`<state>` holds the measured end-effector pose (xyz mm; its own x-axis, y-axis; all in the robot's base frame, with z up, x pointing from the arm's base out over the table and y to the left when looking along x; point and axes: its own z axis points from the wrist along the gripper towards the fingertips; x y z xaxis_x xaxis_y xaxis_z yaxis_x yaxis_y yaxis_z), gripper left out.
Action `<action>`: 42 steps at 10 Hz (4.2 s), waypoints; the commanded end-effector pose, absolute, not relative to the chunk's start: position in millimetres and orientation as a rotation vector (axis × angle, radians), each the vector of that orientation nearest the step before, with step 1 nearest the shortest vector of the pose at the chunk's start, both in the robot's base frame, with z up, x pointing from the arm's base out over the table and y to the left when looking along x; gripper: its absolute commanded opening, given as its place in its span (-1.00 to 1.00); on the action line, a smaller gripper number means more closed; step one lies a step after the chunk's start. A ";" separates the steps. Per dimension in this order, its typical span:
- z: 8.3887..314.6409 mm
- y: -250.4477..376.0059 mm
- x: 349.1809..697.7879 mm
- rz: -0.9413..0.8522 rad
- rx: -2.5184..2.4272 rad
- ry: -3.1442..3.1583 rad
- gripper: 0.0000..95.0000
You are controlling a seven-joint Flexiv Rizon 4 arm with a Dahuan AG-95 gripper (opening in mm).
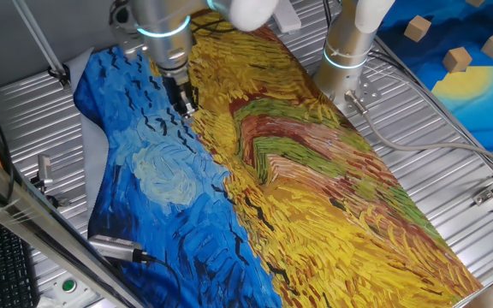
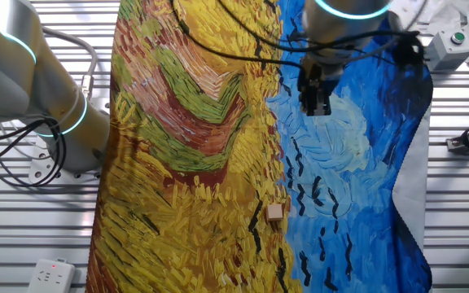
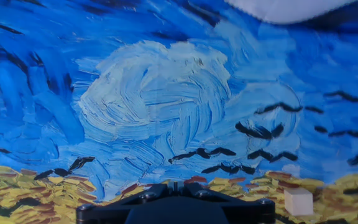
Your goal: Pick up the small block on the left and move it to the right
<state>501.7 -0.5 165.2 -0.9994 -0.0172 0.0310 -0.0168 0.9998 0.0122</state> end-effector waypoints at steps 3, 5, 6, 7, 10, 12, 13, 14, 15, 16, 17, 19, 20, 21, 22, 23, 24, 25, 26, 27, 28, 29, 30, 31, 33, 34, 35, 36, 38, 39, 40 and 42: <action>165.5 -1.1 499.7 -0.023 0.001 -3.092 -1.00; 166.9 -5.0 497.7 -0.052 -0.004 -3.095 -1.00; 169.1 -10.9 494.8 -0.071 -0.025 -3.095 -1.00; 171.0 -17.6 491.4 -0.071 -0.015 -3.088 -1.00; 164.6 -53.9 473.7 -0.081 0.053 -3.091 -1.00; 154.2 -73.0 463.7 -0.079 0.096 -3.093 -1.00; 142.7 -86.9 458.4 -0.073 0.115 -3.092 -1.00; 130.8 -100.2 456.8 -0.072 0.131 -3.091 -1.00; 122.5 -111.3 456.8 -0.073 0.146 -3.090 -1.00; 116.2 -123.6 457.4 -0.083 0.163 -3.089 -1.00; 111.7 -138.1 459.0 -0.086 0.187 -3.085 -1.00; 104.6 -142.4 463.0 -0.088 0.180 -3.077 -1.00; 95.5 -137.9 466.6 -0.088 0.168 -3.080 -1.00; 95.6 -138.0 466.6 -0.089 0.172 -3.081 -1.00; 95.7 -138.1 466.5 -0.090 0.170 -3.080 -1.00; 95.8 -138.2 466.5 -0.089 0.173 -3.078 -1.00; 95.8 -138.2 466.3 -0.090 0.177 -3.078 -1.00; 96.2 -138.4 465.9 -0.091 0.179 -3.079 -1.00; 96.9 -139.0 465.4 -0.086 0.175 -3.082 -1.00; 97.5 -139.4 464.9 -0.088 0.174 -3.086 -1.00; 98.4 -140.0 464.2 -0.095 0.176 -3.087 -1.00; 100.4 -141.3 462.1 -0.107 0.182 -3.088 -1.00; 100.2 -141.0 461.4 -0.109 0.181 -3.089 -1.00; 100.0 -140.6 460.5 -0.109 0.182 -3.089 -1.00; 99.8 -140.4 459.9 -0.111 0.187 -3.089 -1.00; 99.8 -140.4 459.9 -0.111 0.188 -3.087 -1.00; 99.8 -140.4 459.9 -0.108 0.231 -3.101 -1.00; 99.8 -140.4 459.9 -0.111 0.238 -3.107 -1.00; 99.8 -140.4 459.9 -0.159 0.186 -3.108 -1.00; 99.8 -140.4 459.9 -0.165 0.135 -3.077 -1.00; 99.8 -140.4 459.9 -0.158 0.095 -3.061 -1.00; 99.8 -140.4 459.9 -0.149 -0.024 -3.059 -1.00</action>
